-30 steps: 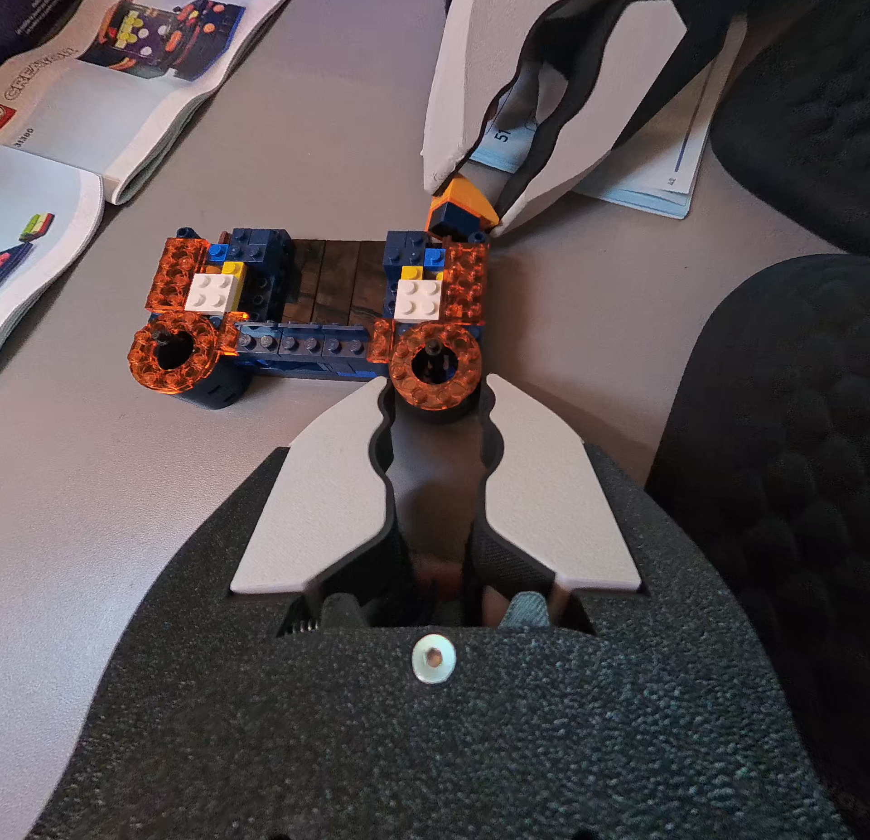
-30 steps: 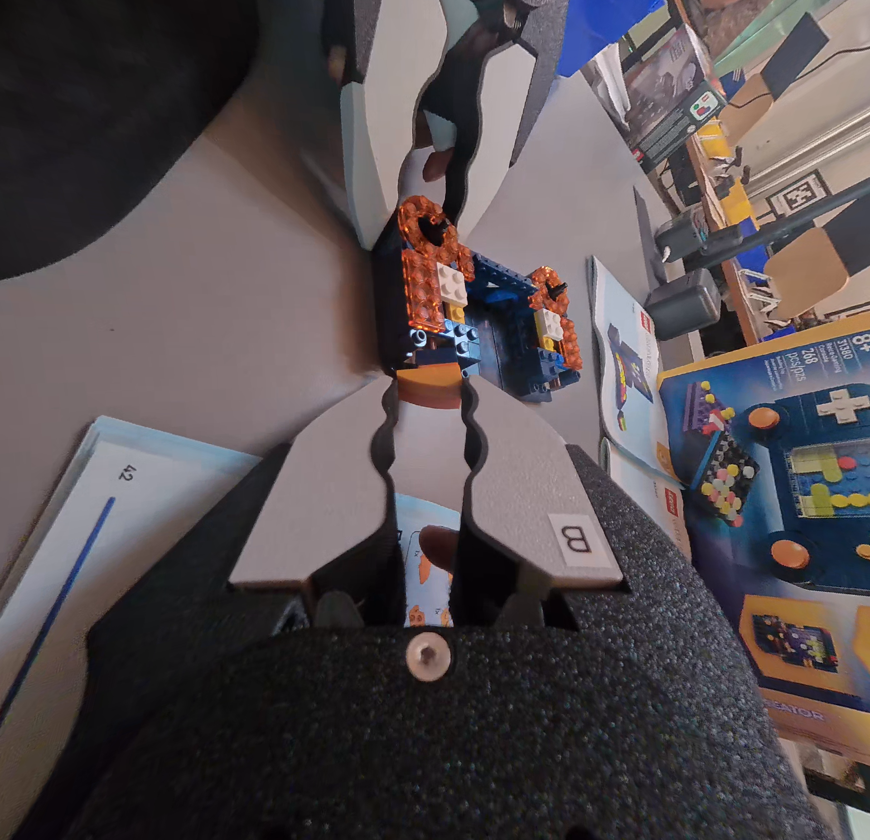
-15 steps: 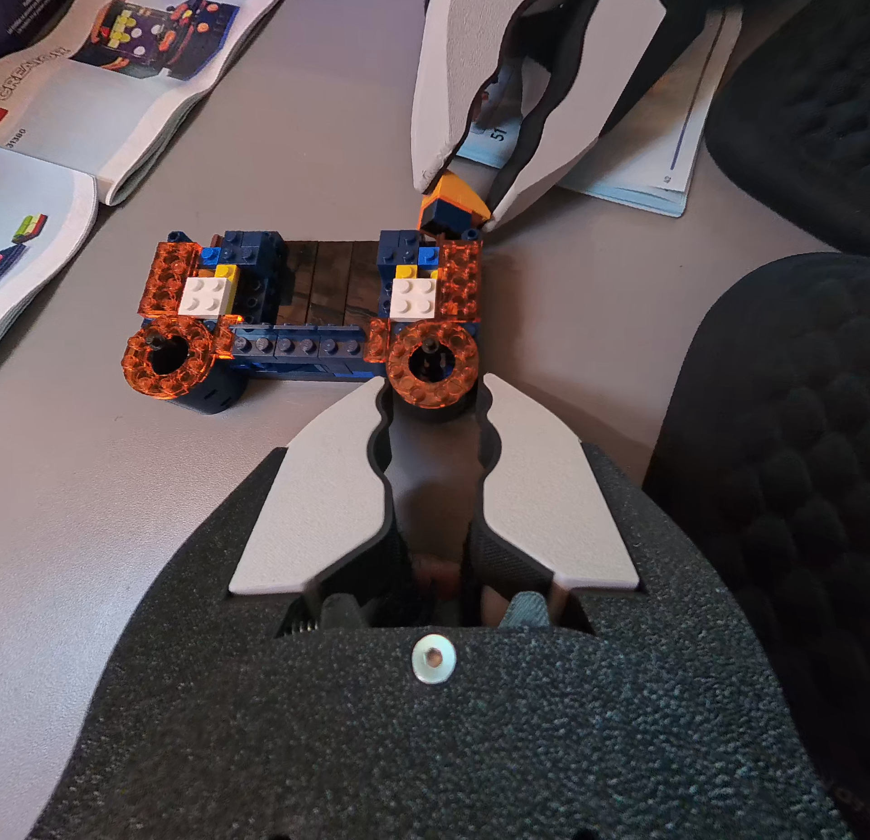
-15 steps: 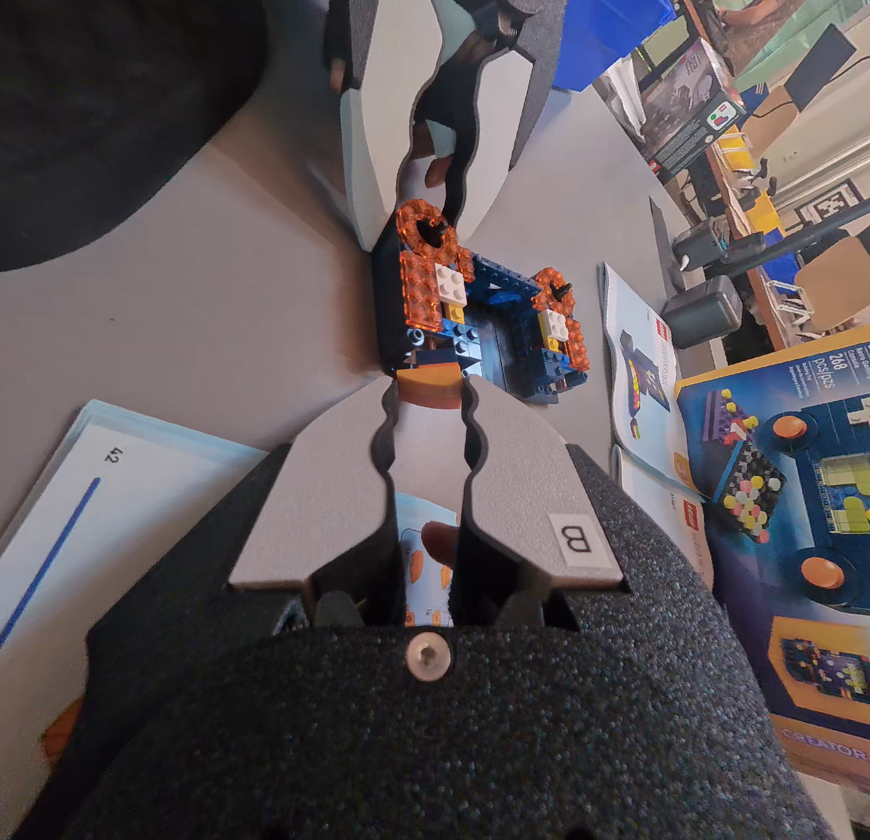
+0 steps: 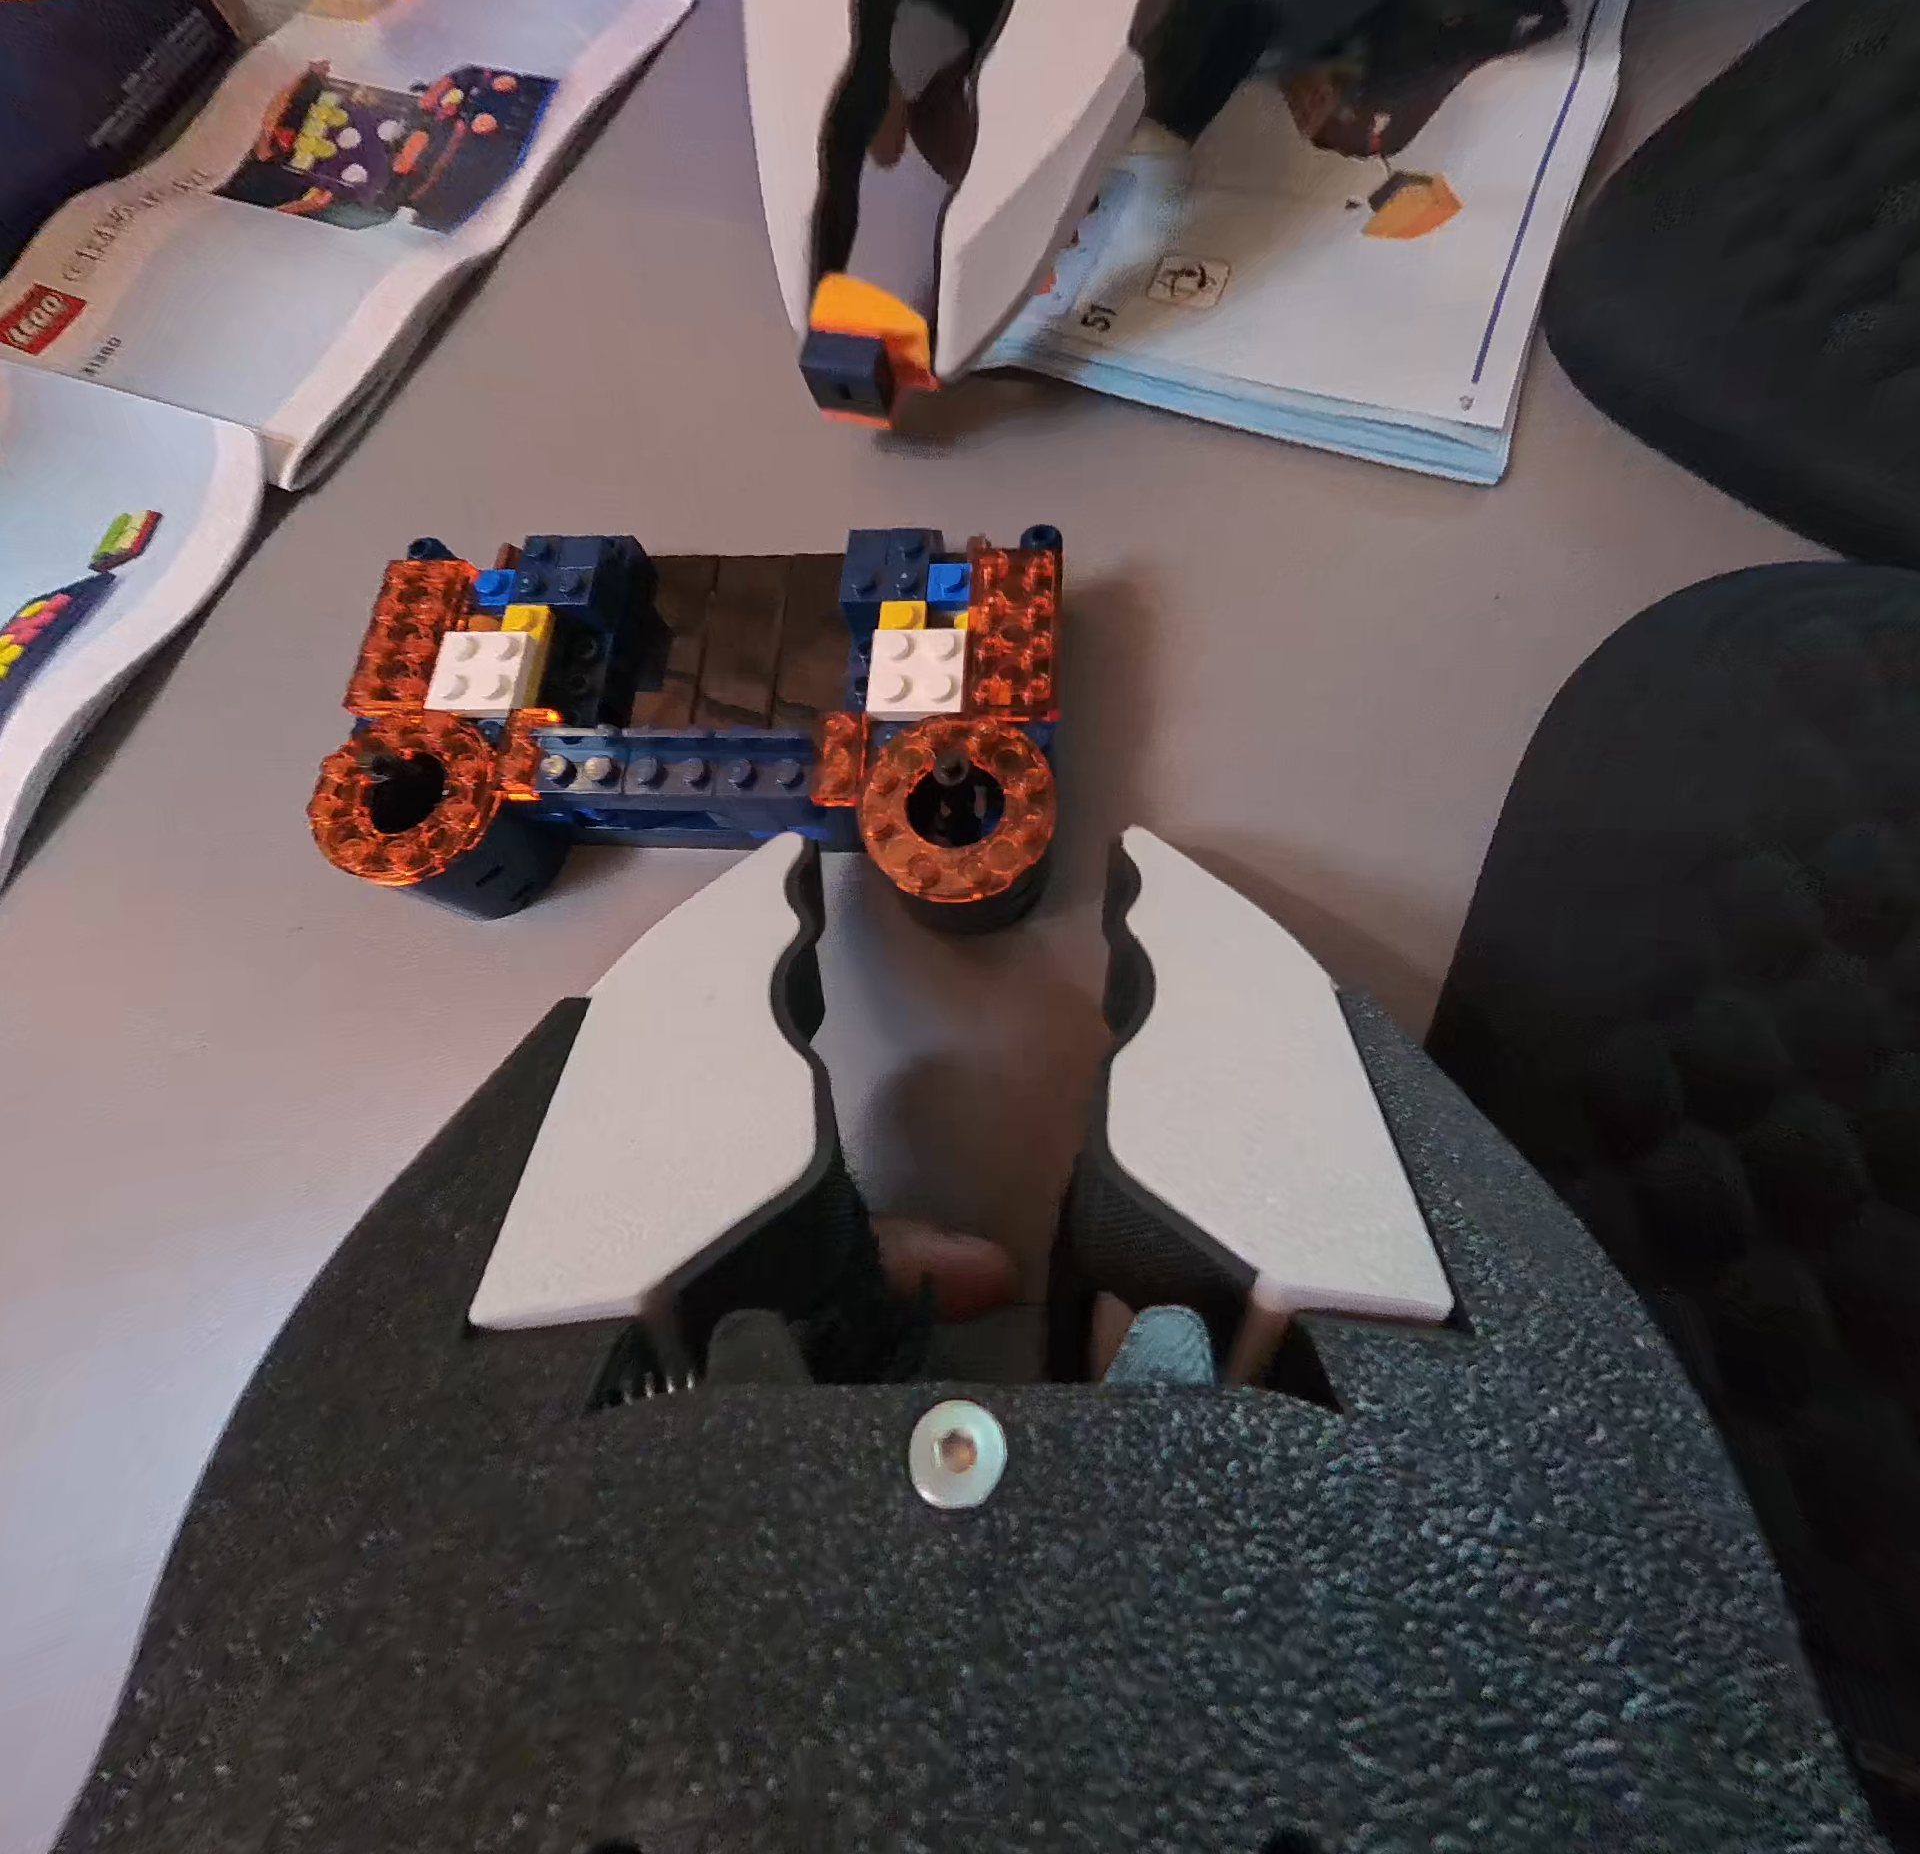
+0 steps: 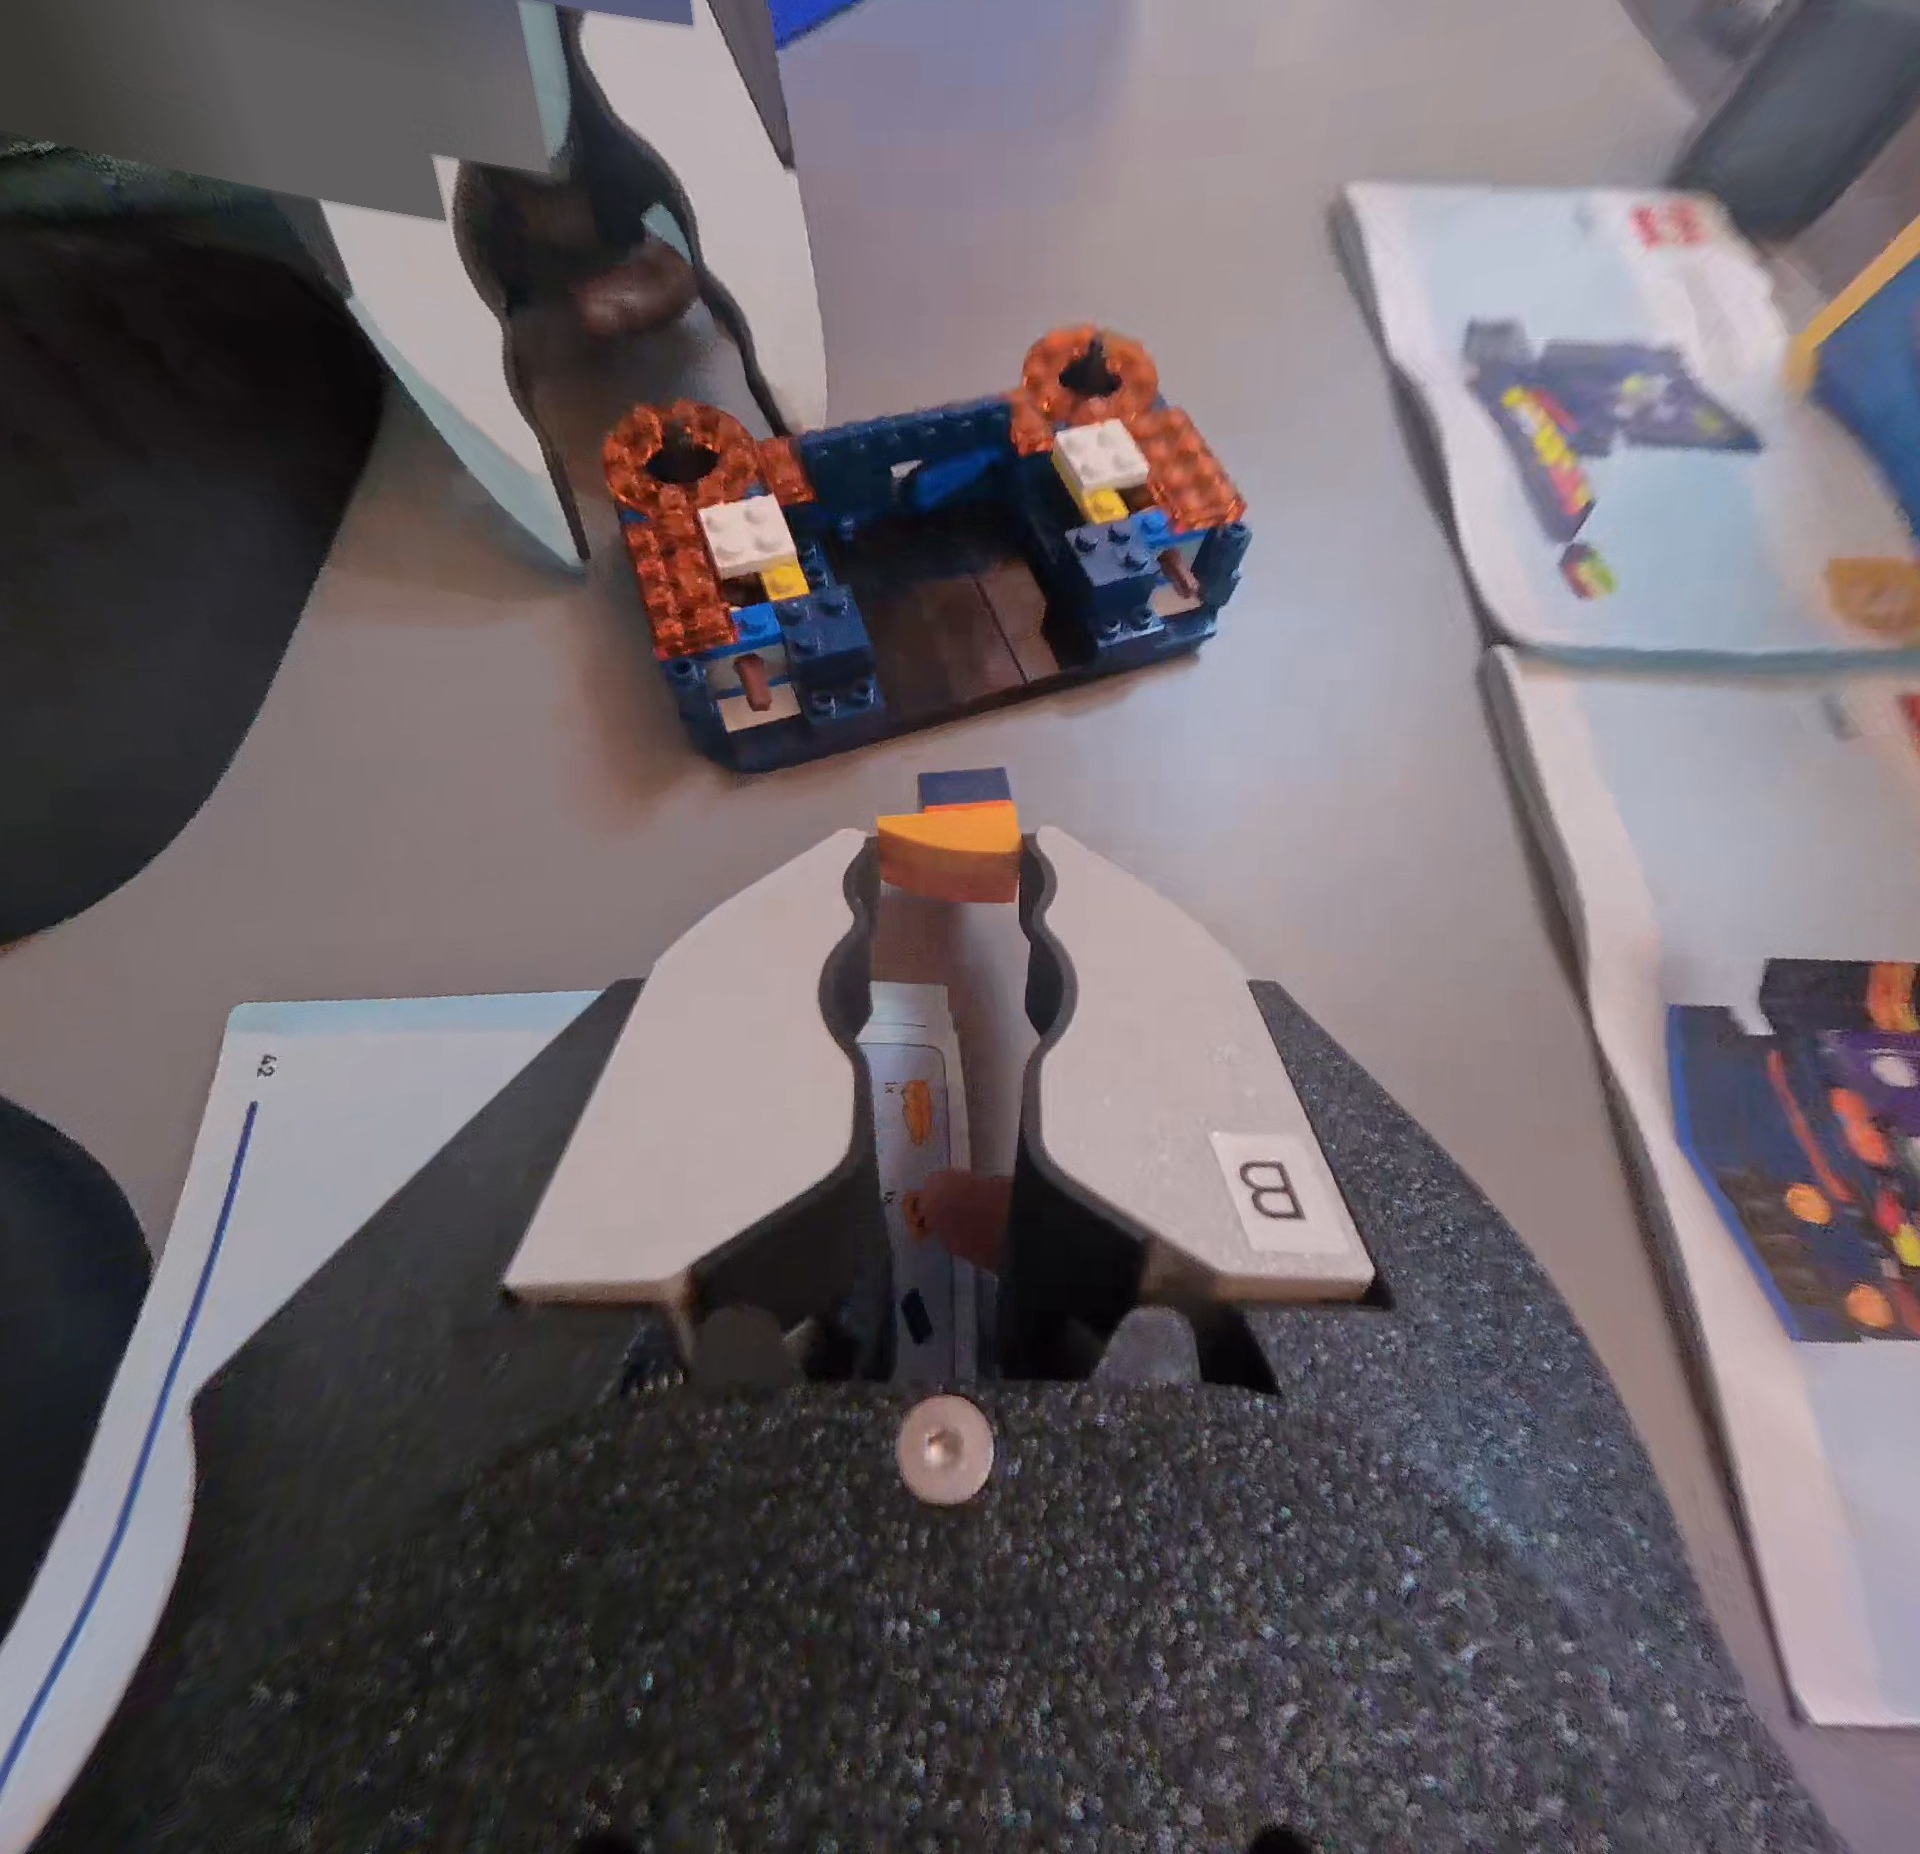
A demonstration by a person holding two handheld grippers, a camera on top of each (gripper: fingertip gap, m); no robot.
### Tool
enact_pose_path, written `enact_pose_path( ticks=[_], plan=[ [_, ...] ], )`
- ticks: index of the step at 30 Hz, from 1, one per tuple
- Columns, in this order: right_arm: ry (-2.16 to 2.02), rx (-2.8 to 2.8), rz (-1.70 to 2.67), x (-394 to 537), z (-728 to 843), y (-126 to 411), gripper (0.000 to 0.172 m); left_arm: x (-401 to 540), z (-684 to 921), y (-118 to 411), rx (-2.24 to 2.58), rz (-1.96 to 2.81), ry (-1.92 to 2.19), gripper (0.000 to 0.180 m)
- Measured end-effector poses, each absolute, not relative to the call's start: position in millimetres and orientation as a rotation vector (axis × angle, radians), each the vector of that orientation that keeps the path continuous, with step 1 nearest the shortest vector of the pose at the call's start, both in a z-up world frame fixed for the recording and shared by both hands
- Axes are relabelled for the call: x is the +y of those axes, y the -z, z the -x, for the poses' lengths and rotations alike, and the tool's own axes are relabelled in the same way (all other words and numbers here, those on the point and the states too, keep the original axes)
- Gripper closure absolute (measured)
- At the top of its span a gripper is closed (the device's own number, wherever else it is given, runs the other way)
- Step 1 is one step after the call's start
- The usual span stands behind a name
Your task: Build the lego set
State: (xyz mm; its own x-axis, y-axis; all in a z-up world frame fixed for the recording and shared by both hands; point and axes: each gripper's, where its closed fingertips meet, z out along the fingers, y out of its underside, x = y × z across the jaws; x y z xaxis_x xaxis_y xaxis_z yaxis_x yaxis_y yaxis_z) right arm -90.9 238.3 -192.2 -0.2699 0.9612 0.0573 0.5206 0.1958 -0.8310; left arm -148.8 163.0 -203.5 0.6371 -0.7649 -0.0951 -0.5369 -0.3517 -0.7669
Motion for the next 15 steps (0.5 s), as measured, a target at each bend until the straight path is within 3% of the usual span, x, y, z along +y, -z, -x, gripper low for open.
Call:
enact_pose_path(
  ticks=[12,15],
  plan=[
    [-0.888,-1.951,1.486,242.4,86.5,208.9,0.146,173.5,141.6,167.5,0.936,1.799,0.338,0.119],
    [-0.884,-1.953,1.483,242.6,84.6,208.0,0.130,173.2,141.1,172.9,0.964,1.812,0.316,0.119]
  ],
)
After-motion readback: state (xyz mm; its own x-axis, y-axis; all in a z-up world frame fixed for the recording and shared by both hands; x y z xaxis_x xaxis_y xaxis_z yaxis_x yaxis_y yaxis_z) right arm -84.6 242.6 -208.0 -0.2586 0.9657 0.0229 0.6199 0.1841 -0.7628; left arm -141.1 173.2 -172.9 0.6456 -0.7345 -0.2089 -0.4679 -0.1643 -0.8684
